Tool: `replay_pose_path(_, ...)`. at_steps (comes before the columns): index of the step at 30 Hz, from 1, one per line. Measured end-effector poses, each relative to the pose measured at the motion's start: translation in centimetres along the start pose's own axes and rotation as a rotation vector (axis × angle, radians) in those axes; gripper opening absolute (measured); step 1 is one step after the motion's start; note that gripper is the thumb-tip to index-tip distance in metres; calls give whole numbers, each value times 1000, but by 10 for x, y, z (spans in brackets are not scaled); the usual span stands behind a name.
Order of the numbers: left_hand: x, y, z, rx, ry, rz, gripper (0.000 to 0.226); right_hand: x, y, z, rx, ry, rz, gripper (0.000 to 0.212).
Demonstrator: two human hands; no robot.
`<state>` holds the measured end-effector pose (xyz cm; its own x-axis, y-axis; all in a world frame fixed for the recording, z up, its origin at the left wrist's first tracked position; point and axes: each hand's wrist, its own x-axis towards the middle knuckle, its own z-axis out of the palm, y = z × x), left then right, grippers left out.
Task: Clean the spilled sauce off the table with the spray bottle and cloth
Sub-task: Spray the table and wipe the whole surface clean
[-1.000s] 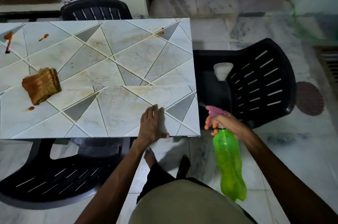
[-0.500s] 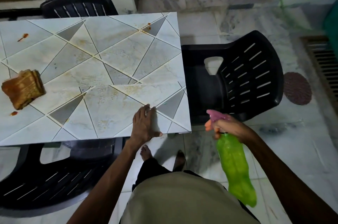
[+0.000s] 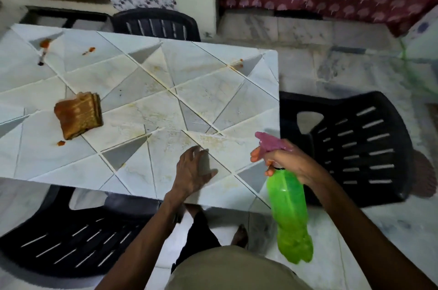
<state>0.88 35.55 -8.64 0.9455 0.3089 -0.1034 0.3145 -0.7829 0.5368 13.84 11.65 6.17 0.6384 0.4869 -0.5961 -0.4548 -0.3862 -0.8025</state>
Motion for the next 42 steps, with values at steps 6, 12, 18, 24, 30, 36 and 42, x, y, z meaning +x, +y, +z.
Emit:
replay_pose_path(6, 44, -87, -82, -20, 103, -90, 69, 84, -96, 100, -112, -64, -238, 62)
replay_pose_path(12, 78, -177, -155, -5, 172, -274, 65, 159, -169, 203, -230, -72, -550, 74)
replay_pose_path(18, 104, -258, -205, 118, 288, -386, 71, 228, -229, 301, -210, -127, -775, 58)
replay_pose_path(24, 123, -301, -224, 119, 328, -531, 81, 304, -271, 395, -264, -93, -812, 31)
replay_pose_path(30, 130, -321, -224, 129, 395, -552, 56, 366, -314, 481, -346, -72, -870, 60)
replay_pose_path(36, 128, -333, -220, 62, 426, -555, 58, 409, -334, 537, -401, -54, -920, 64)
replay_pose_path(42, 130, -332, -223, -91, 513, -607, 49, 426, -344, 555, -477, -53, -954, 67)
